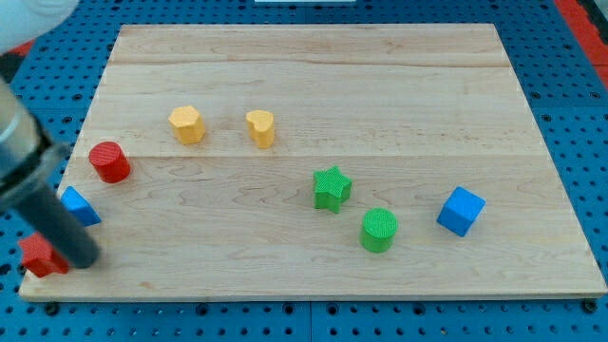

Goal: Nudge blue cube left a bit

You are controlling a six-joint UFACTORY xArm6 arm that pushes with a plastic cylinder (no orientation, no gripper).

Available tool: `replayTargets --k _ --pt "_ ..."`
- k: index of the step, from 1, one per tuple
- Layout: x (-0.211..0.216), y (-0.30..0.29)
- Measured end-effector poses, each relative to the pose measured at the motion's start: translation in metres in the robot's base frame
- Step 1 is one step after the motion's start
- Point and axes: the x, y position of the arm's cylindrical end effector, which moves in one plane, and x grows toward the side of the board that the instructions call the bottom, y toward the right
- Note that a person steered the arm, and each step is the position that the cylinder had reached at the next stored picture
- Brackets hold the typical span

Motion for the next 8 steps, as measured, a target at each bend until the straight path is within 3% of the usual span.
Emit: replayTargets --k 1,2,3,5,6,8 --pt "0.002 0.134" --pt "0.017 0.192" --pt "0.012 0.179" --pt "-0.068 0.187" --pt "-0.059 0.251" --pt "-0.047 0.271"
